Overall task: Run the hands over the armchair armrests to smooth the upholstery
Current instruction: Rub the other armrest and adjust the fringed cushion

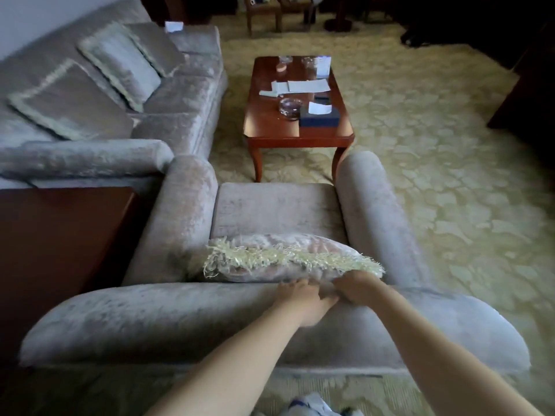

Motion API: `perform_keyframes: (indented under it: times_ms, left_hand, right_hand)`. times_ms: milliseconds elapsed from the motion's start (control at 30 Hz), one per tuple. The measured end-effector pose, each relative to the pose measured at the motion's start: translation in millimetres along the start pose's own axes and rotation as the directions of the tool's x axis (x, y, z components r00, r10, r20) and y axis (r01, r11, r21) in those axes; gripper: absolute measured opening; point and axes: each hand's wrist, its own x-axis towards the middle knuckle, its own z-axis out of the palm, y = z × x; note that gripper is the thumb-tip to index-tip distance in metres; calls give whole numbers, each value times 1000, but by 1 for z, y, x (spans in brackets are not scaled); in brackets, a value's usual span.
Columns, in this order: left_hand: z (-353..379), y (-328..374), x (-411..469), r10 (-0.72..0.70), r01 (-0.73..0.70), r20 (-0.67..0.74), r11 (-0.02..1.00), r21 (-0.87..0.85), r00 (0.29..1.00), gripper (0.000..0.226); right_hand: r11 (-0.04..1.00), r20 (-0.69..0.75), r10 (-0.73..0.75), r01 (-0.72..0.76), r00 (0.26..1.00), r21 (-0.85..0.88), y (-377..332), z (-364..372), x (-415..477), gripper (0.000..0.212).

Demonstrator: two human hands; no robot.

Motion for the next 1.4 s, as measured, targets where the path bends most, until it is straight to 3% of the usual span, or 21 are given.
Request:
perform_keyframes:
  times_ms: [67, 167, 267, 400, 533, 767, 1000, 1067, 1167, 1267, 1400]
  left_hand:
    - [-8, -42, -17, -55, 55, -14, 998, 4, 998, 62]
    - [-19, -113, -46, -196, 196, -24, 981, -3, 980, 69]
    - [-26, -191, -78, -368, 366, -68, 930, -40, 927, 74]
    - [-27, -288, -122, -644, 629, -187, 765, -140, 742, 64]
    - [-23, -322, -143, -746, 690, -330, 663, -289, 579, 51]
    - [-22, -315, -139, -745, 692, -437, 651, -313, 503, 41]
    - [-22, -312, -139, -747, 695, -446, 647, -314, 494, 43]
    - [-21, -308, -138, -803, 730, -415, 577, -366, 427, 53]
    - [-19, -284, -131, -923, 747, -294, 375, -549, 248, 69]
    - [-12, -231, -113, -973, 744, -194, 219, -632, 122, 76]
    - [-6, -133, -82, -999, 567, -51, 35, -823, -13, 84]
  right_hand:
    - [993, 62, -118, 117, 991, 23, -61, 18, -2, 37]
    - [941, 97, -334, 338, 937, -18, -135, 40, -13, 41]
    - [897, 125, -430, 439, 894, -54, -198, 63, -27, 48]
    - [805, 84, -548, 552, 832, -218, -271, 102, -46, 65]
    - [753, -31, -627, 596, 778, -278, -306, 124, -54, 60]
    - [736, -125, -660, 605, 741, -303, -304, 129, -46, 54]
    - [720, -54, -682, 655, 730, -231, -293, 118, -45, 50]
    - [694, -27, -700, 671, 713, -262, -274, 110, -45, 54]
    - [668, 17, -714, 689, 700, -281, -225, 96, -43, 61]
    - [663, 10, -719, 690, 695, -291, -161, 80, -45, 67]
    - [605, 8, -754, 699, 657, -381, -67, 55, -52, 73]
